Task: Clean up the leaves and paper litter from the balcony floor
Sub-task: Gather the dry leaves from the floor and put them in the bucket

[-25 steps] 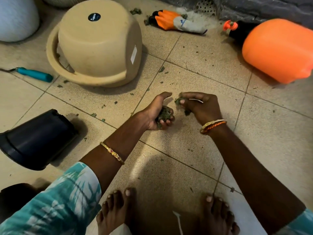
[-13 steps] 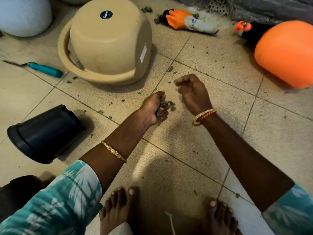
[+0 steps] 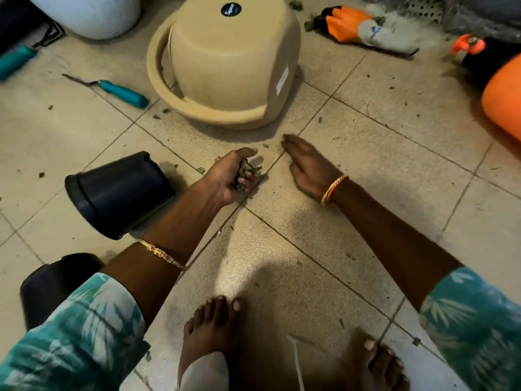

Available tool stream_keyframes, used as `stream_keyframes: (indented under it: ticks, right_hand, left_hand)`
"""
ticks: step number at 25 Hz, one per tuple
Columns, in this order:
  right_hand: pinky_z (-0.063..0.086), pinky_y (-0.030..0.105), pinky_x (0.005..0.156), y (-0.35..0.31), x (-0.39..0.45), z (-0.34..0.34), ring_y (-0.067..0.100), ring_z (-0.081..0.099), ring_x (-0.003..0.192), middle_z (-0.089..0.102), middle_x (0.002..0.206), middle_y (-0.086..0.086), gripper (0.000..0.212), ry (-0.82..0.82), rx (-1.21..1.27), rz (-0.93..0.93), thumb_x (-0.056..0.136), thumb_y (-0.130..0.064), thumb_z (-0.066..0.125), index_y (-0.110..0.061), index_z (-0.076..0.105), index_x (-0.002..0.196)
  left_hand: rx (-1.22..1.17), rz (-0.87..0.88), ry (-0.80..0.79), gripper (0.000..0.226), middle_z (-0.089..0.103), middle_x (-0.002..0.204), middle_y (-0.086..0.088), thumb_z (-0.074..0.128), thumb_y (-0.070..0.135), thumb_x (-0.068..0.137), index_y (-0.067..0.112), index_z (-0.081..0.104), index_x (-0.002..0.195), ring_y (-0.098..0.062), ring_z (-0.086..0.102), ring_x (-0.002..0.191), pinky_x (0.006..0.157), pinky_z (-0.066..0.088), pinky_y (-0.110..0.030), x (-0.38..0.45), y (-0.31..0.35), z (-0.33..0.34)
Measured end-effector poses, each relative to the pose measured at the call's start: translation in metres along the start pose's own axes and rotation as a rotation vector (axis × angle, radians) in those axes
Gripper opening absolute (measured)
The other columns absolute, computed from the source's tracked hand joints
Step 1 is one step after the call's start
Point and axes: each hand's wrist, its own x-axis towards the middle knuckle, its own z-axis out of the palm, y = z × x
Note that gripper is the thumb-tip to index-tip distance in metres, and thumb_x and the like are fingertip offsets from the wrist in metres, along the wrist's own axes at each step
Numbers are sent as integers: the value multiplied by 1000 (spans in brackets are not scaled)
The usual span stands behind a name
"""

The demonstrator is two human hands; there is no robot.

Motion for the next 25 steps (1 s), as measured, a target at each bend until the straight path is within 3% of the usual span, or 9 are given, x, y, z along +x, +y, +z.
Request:
stream_keyframes:
  ticks: [2,5,9,14,19,22,25]
  right_hand:
    - [13,15,112,-14,-4,11,27,28,138,32,148,17,52,3,93,-14,88,-5,40,1,37,140]
    - [20,41,116,-5,5,13,32,24,140,28,149,21,59,219,-15,168,85,-17,34,2,34,141]
    - [14,42,117,7,21,9,34,16,142,17,153,21,59,186,-176,327,93,-20,42,2,22,145]
    - [22,41,115,-46,24,50,34,26,137,26,149,23,59,53,-150,60,90,-25,38,2,29,142]
    - [16,36,115,-99,45,89,29,19,141,22,153,17,61,-72,-140,-155,96,-34,43,-3,25,145]
    - [15,33,115,-110,54,101,29,21,141,25,152,15,51,-144,-222,-308,97,-23,40,-5,30,144]
    - [25,35,112,-98,42,98,34,33,135,38,145,18,43,-106,-241,-396,92,-2,45,-3,45,135]
  left_hand:
    - [39,20,13,19,54,64,-5,49,10,94,7,52,76,-3,41,41,28,27,-10,-9,-2,-13]
    - [66,35,32,20,58,59,-7,45,2,92,5,49,72,-5,38,45,30,27,-9,-24,-6,-38]
    - [-46,58,48,22,54,50,-3,42,0,95,5,48,75,-2,38,35,30,26,-8,-49,-10,-67]
    - [-28,119,136,41,32,39,6,49,9,92,17,36,55,-4,24,29,28,20,-14,-65,-22,-99]
    - [-36,162,205,35,30,46,8,49,16,92,20,37,60,-3,24,32,29,21,-15,-70,-27,-105]
    - [-26,162,204,32,34,44,9,48,16,93,19,39,62,-3,27,32,30,22,-16,-69,-28,-103]
    - [4,144,216,37,34,42,8,49,18,93,19,38,58,-4,26,33,31,21,-16,-66,-30,-101]
